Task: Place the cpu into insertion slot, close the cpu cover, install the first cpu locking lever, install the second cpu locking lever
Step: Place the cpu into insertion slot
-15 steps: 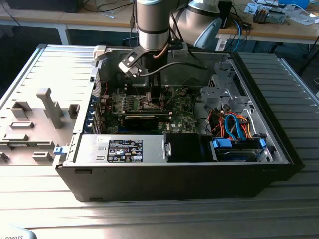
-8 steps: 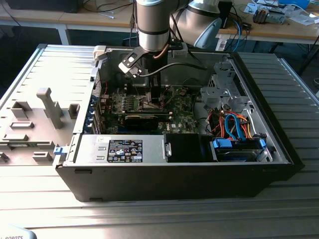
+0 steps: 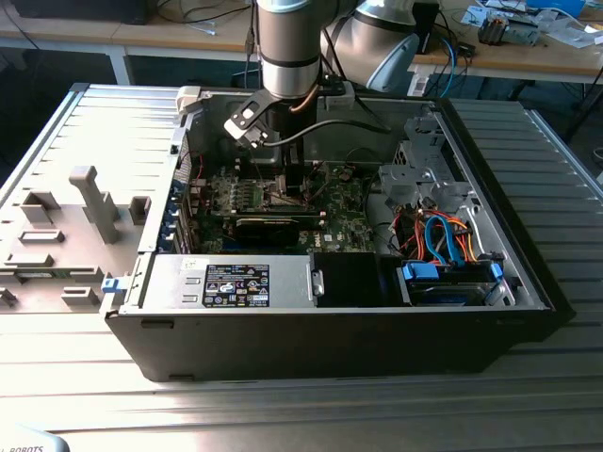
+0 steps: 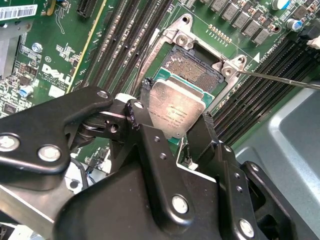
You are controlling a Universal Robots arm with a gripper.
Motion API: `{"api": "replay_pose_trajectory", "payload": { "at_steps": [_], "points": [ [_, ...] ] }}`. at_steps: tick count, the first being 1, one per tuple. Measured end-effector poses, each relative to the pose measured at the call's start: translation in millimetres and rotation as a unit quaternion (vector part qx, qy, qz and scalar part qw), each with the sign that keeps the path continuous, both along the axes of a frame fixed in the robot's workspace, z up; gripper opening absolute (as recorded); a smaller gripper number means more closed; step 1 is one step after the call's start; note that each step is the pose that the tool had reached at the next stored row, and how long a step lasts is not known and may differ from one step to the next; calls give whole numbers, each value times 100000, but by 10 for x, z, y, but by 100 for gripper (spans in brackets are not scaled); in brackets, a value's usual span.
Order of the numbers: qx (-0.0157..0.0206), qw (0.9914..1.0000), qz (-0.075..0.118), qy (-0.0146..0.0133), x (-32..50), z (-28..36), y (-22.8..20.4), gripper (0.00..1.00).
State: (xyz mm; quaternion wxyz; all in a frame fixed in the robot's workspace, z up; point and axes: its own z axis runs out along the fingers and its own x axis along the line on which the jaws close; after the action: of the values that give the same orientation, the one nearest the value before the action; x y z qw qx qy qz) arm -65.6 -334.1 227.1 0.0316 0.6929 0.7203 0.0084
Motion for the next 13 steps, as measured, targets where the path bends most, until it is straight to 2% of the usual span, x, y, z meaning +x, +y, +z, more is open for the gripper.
{"api": "replay_pose_trajectory", "payload": {
  "at_steps": [13],
  "points": [
    [-1, 100000, -1, 0, 0, -30, 8, 54]
  ]
}}
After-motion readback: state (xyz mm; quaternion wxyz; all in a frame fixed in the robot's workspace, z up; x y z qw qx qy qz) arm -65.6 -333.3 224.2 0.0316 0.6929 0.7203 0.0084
